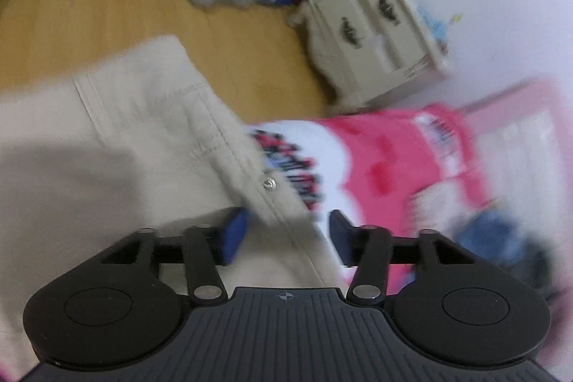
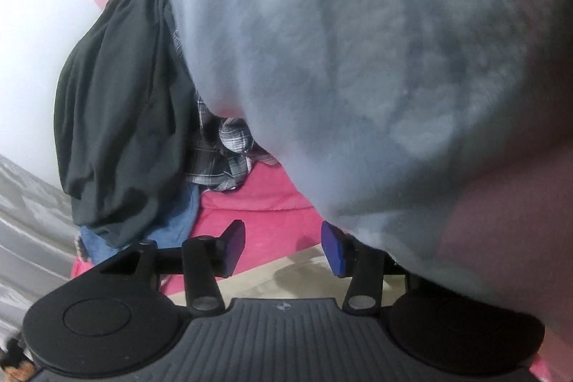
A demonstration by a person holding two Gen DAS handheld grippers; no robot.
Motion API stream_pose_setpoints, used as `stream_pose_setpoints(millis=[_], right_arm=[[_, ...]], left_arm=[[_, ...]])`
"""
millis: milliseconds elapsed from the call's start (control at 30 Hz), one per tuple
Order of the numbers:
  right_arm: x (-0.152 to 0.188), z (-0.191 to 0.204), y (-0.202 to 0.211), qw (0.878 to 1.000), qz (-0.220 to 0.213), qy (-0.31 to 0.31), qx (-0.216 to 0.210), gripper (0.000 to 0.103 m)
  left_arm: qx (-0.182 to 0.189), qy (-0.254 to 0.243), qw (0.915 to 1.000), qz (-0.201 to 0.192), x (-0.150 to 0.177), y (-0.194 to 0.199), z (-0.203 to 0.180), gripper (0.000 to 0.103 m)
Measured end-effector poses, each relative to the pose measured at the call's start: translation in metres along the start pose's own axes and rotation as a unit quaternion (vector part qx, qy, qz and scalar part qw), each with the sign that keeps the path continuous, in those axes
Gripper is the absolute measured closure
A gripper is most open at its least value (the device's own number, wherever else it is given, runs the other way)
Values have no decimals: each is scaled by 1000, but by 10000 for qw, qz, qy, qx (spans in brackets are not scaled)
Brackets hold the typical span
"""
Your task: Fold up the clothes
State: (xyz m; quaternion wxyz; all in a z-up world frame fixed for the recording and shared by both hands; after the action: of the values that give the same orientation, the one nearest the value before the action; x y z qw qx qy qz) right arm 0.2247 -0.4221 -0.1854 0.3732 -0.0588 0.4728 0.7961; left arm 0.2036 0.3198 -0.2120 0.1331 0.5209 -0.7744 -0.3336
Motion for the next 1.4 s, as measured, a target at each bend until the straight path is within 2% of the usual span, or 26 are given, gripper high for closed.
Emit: stream_pose_setpoints(millis=[33,133,200,267,333,400,467,533,633,700,767,833,900,967,1067,1167,1400], right_arm=[[2,1,0,9999,0,79,71,54],[8,5,1,9991,-20,320,271,54],[12,8,7,9982,-121,457,358,54],[17,14,21,9975,-294,561,316,53],[27,23,44,9967,-413,690,52,53],[43,33,65,9955,-399,786,-337,49],[72,38,84,9940,-126,710,-824,42],[106,35,94,9919,291,429,-1159,40],[159,20,98,9846,958,-308,-1427,40],[187,8,91,9769,1305,-811,-1487,40],[205,-3,83,9696,1518,-1230,-1471,40],[209,-11,73,9624,1482,-1613,-1607,40],[207,-20,66,9541,1372,-1971,-1790,40],[201,-20,59,9474,1223,-2205,-1970,40],[199,-16,48,9439,1066,-2356,-2053,40],[193,-11,41,9418,963,-2474,-2062,40],[192,-9,35,9391,809,-2665,-2014,41]], left_arm=[[271,342,9990,70,-5,-1,4,49],[120,370,9989,-250,-15,8,-10,49],[32,108,9992,-390,-17,19,-26,49],[-66,-504,9976,-462,-13,35,-44,49],[-226,-1255,9907,-479,-1,57,-55,46],[-357,-1893,9795,-587,22,84,-50,40],[-559,-2428,9653,-783,47,111,-37,36],[-753,-2361,9652,-831,66,131,-3,36],[-1043,-2207,9657,-889,93,159,48,36],[-1137,-1692,9762,-745,99,164,85,36],[-1228,-1221,9799,-994,94,165,104,36],[-1153,-864,9816,-1254,89,163,115,36],[-1051,-743,9837,-1253,81,152,118,36],[-905,-568,9885,-1073,74,139,122,36],[-797,-390,9890,-1188,67,128,122,35],[-641,-371,9902,-1187,61,118,118,35],[-883,-678,9853,-1292,59,102,106,35]])
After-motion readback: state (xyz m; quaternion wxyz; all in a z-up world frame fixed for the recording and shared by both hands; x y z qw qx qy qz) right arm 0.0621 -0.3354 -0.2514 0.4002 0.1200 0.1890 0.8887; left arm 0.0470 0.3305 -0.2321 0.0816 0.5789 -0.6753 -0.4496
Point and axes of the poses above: each gripper's, at about its wrist camera, not at the fingertips, and y roughly against the way its jaws point, z to its left, x to its underside, the point moved 4 cm from there along -y, roughly the way its jaws point, and after that the axes turned 4 degrees about z, right-handed, at the moved point
